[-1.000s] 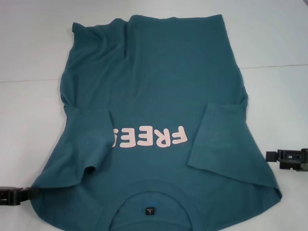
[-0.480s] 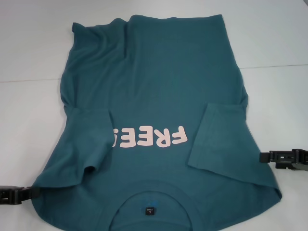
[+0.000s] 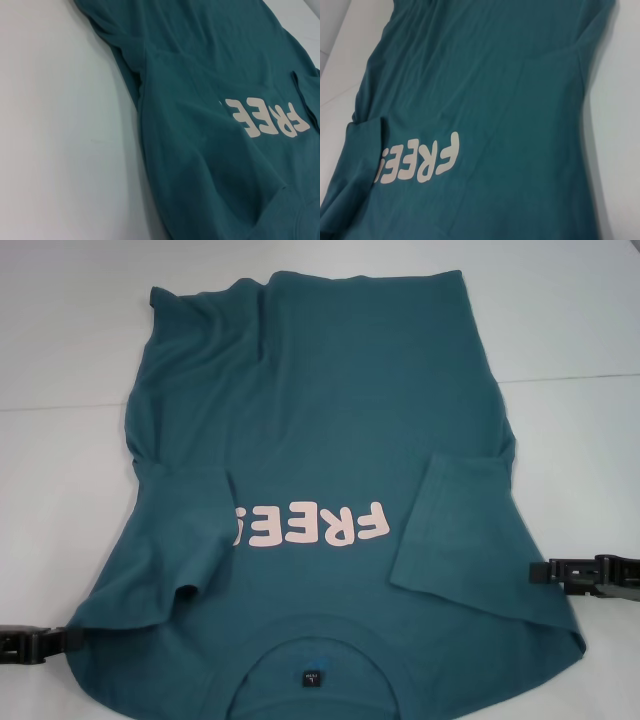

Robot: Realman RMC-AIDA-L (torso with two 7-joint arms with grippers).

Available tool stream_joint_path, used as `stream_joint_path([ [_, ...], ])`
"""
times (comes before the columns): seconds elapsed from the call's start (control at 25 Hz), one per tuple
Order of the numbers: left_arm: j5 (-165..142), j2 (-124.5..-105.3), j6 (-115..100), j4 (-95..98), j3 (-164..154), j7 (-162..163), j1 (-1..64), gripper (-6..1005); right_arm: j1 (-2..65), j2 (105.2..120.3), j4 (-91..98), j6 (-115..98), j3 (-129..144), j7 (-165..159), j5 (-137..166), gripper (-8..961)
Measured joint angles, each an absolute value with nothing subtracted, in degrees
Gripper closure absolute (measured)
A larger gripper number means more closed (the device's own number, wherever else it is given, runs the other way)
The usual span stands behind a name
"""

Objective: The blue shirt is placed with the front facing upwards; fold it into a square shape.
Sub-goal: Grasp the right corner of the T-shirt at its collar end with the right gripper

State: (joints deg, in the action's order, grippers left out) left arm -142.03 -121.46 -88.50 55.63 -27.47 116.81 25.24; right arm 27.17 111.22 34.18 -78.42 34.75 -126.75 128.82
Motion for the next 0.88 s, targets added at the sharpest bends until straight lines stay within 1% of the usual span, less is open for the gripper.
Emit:
stream_joint_path([
  [0.36,-142.03,-121.52,-88.42,55.54,-27.52,116.8,25.22,993,27.17,111.74,34.19,-80.28,34.9,-125.99,129.22,76],
  [0.88,-142.03,-121.79,-88.06,55.47,-27.6,116.76,25.48,993,27.31,112.49,35.4,-89.23,34.36,-124.79,129.17,76],
])
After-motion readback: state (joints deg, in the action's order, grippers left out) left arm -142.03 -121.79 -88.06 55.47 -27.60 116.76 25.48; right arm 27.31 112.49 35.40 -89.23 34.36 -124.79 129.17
